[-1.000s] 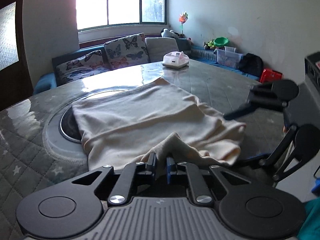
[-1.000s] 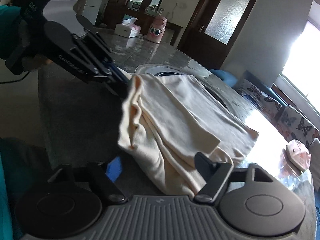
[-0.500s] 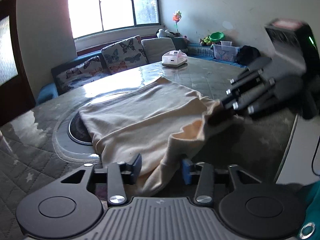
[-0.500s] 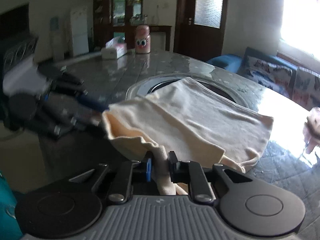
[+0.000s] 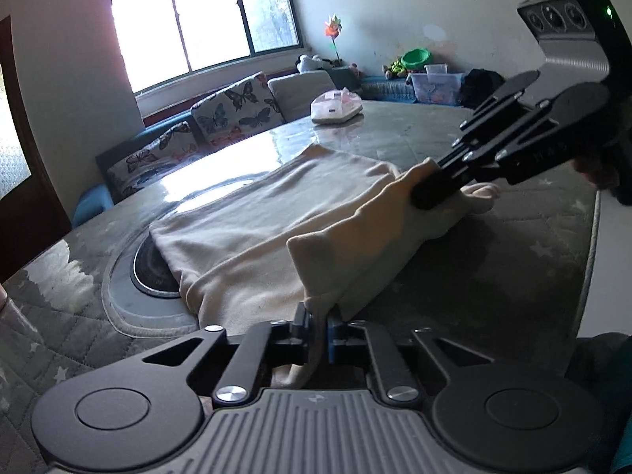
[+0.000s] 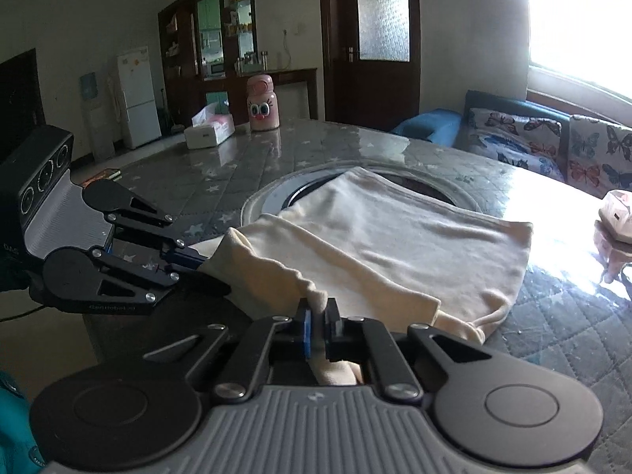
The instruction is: Fold clothes
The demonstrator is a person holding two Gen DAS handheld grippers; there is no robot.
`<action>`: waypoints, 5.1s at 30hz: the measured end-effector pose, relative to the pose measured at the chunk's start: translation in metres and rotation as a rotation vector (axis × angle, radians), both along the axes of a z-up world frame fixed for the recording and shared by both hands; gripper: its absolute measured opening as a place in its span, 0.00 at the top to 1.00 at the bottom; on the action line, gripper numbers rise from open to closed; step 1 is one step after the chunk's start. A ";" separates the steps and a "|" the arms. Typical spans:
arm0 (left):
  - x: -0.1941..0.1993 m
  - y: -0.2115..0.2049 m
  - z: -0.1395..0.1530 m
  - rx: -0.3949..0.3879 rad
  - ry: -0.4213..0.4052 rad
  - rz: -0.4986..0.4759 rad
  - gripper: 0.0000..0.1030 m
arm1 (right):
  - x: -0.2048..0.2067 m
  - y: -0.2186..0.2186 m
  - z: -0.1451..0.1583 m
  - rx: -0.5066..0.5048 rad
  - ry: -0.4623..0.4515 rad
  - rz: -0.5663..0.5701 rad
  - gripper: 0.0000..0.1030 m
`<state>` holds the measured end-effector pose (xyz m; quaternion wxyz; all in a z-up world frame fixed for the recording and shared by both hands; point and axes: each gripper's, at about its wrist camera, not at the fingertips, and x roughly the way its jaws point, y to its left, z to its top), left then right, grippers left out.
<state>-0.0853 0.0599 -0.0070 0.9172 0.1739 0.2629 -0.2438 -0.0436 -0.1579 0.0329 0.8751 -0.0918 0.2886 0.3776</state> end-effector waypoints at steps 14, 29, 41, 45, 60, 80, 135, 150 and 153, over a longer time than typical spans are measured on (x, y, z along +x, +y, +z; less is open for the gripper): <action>-0.066 0.007 0.034 -0.071 0.024 -0.047 0.95 | -0.068 -0.016 0.041 0.008 0.002 0.140 0.95; -0.017 -0.002 0.065 -0.107 0.011 -0.036 0.95 | -0.020 -0.029 0.074 0.052 0.048 0.082 0.95; 0.139 -0.026 0.023 -0.075 0.094 0.103 0.93 | 0.127 -0.007 0.020 -0.022 0.111 -0.153 0.95; 0.160 -0.028 0.001 -0.079 0.144 0.178 0.90 | 0.147 -0.006 -0.013 -0.013 0.166 -0.258 0.94; 0.103 -0.033 0.027 -0.172 0.039 0.165 0.55 | 0.112 -0.037 -0.016 0.010 0.118 -0.351 0.84; 0.079 -0.096 -0.002 -0.175 0.120 -0.080 0.57 | 0.121 -0.027 -0.030 -0.107 0.054 -0.304 0.92; 0.048 0.015 0.011 -0.352 0.095 0.254 0.39 | 0.149 0.139 -0.004 -0.167 0.081 0.217 0.65; 0.049 0.042 0.007 -0.406 0.123 0.361 0.37 | 0.165 0.163 -0.005 -0.196 0.084 0.338 0.96; 0.050 0.042 0.005 -0.405 0.139 0.351 0.42 | 0.166 0.164 -0.003 -0.191 0.077 0.344 0.99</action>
